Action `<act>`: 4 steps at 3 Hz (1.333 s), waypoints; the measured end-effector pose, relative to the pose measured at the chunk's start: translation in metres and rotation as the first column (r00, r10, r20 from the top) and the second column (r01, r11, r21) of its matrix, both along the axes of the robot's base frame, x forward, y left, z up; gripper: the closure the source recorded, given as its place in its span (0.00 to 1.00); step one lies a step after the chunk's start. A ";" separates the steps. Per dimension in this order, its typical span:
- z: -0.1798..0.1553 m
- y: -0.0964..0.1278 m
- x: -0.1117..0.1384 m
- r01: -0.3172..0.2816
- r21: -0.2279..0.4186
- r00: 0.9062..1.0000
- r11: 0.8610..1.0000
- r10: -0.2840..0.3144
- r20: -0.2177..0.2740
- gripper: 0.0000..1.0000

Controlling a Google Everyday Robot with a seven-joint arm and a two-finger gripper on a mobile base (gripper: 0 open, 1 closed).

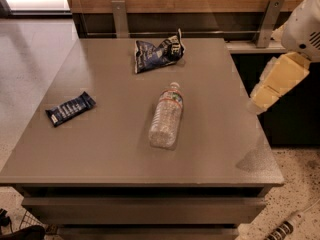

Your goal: Place water bottle upright

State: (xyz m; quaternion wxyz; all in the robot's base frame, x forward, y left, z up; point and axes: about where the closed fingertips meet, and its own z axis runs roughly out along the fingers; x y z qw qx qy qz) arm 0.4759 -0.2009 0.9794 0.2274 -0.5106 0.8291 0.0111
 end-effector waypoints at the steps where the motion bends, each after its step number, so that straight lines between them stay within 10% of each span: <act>1: -0.014 0.011 0.028 0.151 0.103 0.987 0.983 -0.146 -0.060 0.00; 2: -0.023 0.017 0.052 0.293 0.124 0.952 0.948 -0.278 -0.124 0.00; 3: -0.031 0.021 0.065 0.437 0.120 0.895 0.892 -0.416 -0.161 0.00; 4: -0.034 0.023 0.072 0.604 0.097 0.791 0.791 -0.581 -0.193 0.00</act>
Offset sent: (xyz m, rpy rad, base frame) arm 0.0822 0.0238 -0.0355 0.2703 0.2453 -0.7175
